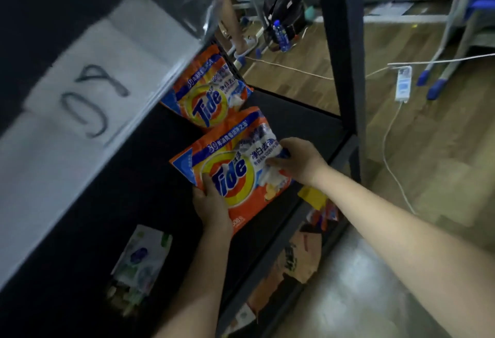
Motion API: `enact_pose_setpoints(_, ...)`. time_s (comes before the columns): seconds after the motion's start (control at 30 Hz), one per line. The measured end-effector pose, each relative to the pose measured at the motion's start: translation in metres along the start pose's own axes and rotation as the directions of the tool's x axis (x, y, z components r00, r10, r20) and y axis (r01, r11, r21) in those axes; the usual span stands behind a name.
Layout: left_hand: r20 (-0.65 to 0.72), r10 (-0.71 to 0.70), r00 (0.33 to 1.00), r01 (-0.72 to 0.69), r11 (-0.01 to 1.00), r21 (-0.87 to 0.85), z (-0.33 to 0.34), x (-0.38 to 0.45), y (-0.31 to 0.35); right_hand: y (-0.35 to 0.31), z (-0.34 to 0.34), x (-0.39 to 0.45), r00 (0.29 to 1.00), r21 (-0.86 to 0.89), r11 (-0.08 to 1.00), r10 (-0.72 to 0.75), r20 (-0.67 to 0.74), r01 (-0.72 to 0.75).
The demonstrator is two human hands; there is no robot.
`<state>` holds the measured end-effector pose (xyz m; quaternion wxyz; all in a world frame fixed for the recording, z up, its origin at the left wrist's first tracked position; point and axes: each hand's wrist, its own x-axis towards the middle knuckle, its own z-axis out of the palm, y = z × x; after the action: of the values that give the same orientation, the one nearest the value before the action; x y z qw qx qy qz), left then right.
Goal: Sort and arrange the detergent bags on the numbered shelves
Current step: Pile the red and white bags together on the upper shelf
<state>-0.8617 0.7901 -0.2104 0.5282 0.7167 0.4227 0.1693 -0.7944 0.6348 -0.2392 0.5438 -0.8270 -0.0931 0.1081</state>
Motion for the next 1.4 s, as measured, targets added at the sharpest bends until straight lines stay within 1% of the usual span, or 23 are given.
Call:
enact_pose_setpoints(0.1, 0.083, 0.070, 0.994, -0.070, 0.998, -0.001, -0.018, -0.059, 0.006, 0.000, -0.021, -0.071, 0.991, 0.036, 0.999, 0.020, -0.135, -0.015)
enact_pose_setpoints(0.17, 0.141, 0.053, 0.989, -0.056, 0.998, 0.018, -0.033, -0.093, 0.011, -0.001, -0.033, -0.121, 0.971, 0.056, 0.997, 0.064, -0.232, -0.052)
enact_pose_setpoints(0.23, 0.223, 0.049, 0.974, -0.053, 0.999, 0.011, -0.047, -0.123, 0.017, -0.008, -0.045, -0.170, 0.947, 0.127, 0.988, 0.125, -0.297, -0.090)
enact_pose_setpoints(0.33, 0.359, 0.101, 0.928, -0.091, 0.995, -0.044, -0.069, -0.170, 0.035, -0.026, -0.066, -0.236, 0.911, 0.209, 0.970, 0.196, -0.362, -0.125)
enact_pose_setpoints(0.43, 0.456, 0.176, 0.872, -0.144, 0.984, -0.105, -0.093, -0.218, 0.064, -0.060, -0.093, -0.294, 0.864, 0.250, 0.962, 0.216, -0.455, -0.109)
enact_pose_setpoints(0.53, 0.500, 0.281, 0.819, -0.209, 0.958, -0.196, -0.121, -0.261, 0.103, -0.108, -0.126, -0.339, 0.834, 0.231, 0.972, 0.165, -0.527, -0.046)
enact_pose_setpoints(0.67, 0.501, 0.407, 0.764, -0.269, 0.907, -0.325, -0.179, -0.311, 0.167, -0.202, -0.168, -0.390, 0.815, 0.091, 0.993, -0.010, -0.579, 0.077)
enact_pose_setpoints(0.77, 0.432, 0.512, 0.742, -0.334, 0.842, -0.424, -0.236, -0.333, 0.227, -0.283, -0.189, -0.410, 0.781, -0.052, 0.977, -0.199, -0.592, 0.209)
enact_pose_setpoints(0.83, 0.337, 0.609, 0.718, -0.430, 0.768, -0.474, -0.276, -0.340, 0.268, -0.336, -0.195, -0.416, 0.741, -0.116, 0.942, -0.320, -0.590, 0.315)
enact_pose_setpoints(0.9, 0.230, 0.684, 0.692, -0.509, 0.689, -0.516, -0.317, -0.342, 0.305, -0.387, -0.196, -0.417, 0.706, -0.152, 0.903, -0.411, -0.577, 0.401)
enact_pose_setpoints(0.97, 0.085, 0.755, 0.651, -0.634, 0.601, -0.485, -0.359, -0.337, 0.339, -0.438, -0.192, -0.415, 0.655, -0.187, 0.850, -0.504, -0.562, 0.493)
enact_pose_setpoints(1.03, -0.048, 0.807, 0.588, -0.748, 0.521, -0.412, -0.403, -0.329, 0.370, -0.489, -0.184, -0.412, 0.604, -0.194, 0.788, -0.581, -0.545, 0.584)
enact_pose_setpoints(1.13, -0.175, 0.845, 0.505, -0.843, 0.438, -0.313, -0.474, -0.318, 0.417, -0.561, -0.164, -0.401, 0.542, -0.191, 0.688, -0.687, -0.484, 0.700)
enact_pose_setpoints(1.23, -0.276, 0.857, 0.435, -0.900, 0.410, -0.146, -0.540, -0.297, 0.462, -0.631, -0.137, -0.387, 0.476, -0.183, 0.588, -0.770, -0.425, 0.788)
enact_pose_setpoints(1.3, -0.321, 0.842, 0.434, -0.897, 0.438, -0.063, -0.578, -0.271, 0.485, -0.675, -0.114, -0.374, 0.437, -0.192, 0.534, -0.812, -0.386, 0.823)
enact_pose_setpoints(1.33, -0.340, 0.828, 0.446, -0.885, 0.466, -0.026, -0.596, -0.257, 0.494, -0.694, -0.101, -0.366, 0.422, -0.193, 0.511, -0.830, -0.364, 0.838)
enact_pose_setpoints(1.4, -0.363, 0.810, 0.461, -0.857, 0.513, 0.055, -0.631, -0.228, 0.507, -0.729, -0.073, -0.347, 0.411, -0.186, 0.481, -0.854, -0.318, 0.857)
